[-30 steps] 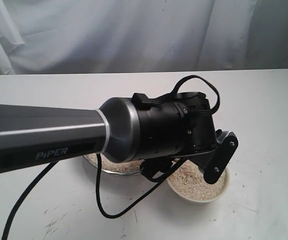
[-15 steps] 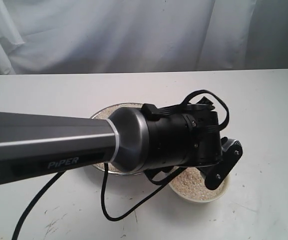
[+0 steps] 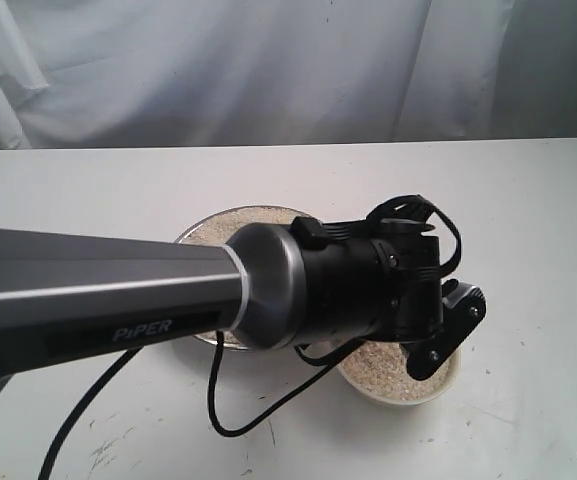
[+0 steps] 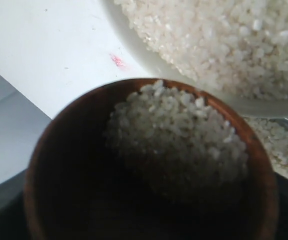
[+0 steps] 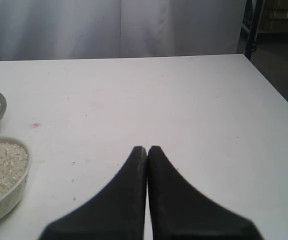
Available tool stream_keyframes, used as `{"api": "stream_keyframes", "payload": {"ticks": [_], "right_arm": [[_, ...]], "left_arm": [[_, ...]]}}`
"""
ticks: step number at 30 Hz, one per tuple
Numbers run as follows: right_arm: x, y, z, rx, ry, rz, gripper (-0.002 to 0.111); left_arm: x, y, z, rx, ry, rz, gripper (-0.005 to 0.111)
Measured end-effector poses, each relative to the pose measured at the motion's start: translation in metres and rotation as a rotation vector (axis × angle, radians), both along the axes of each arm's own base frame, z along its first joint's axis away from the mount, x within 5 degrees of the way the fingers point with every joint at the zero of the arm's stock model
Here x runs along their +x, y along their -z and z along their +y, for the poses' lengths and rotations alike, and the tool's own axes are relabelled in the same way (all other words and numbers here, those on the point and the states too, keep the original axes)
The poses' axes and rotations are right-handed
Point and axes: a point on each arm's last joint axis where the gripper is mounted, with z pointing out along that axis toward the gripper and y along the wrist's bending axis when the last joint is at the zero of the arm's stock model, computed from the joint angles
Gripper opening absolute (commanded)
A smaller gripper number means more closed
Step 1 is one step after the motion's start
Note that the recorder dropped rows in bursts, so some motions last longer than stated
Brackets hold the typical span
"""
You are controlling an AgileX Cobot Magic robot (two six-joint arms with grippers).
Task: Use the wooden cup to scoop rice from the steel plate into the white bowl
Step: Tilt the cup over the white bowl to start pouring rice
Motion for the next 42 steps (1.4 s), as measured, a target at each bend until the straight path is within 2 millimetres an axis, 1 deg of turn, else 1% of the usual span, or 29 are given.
{"api": "stream_keyframes", "payload": {"ticks": [4, 9, 17, 42], "right_arm": [[0.0000, 0.0000, 0.0000, 0.000, 0.000, 0.000, 0.000], [0.0000, 0.0000, 0.0000, 0.000, 0.000, 0.000, 0.000], [0.0000, 0.0000, 0.0000, 0.000, 0.000, 0.000, 0.000], [0.0000, 0.0000, 0.0000, 0.000, 0.000, 0.000, 0.000]], "left_arm": [[0.0005, 0.0035, -0.0012, 0.013, 0.013, -0.009, 0.000], [0.0020, 0.0018, -0.0021, 0.025, 0.039, -0.037, 0.000], [-0.0038, 0.0004, -0.0085, 0.028, 0.086, -0.060, 0.000], [-0.0016, -0.0018, -0.0078, 0.055, 0.100, -0.096, 0.000]]}}
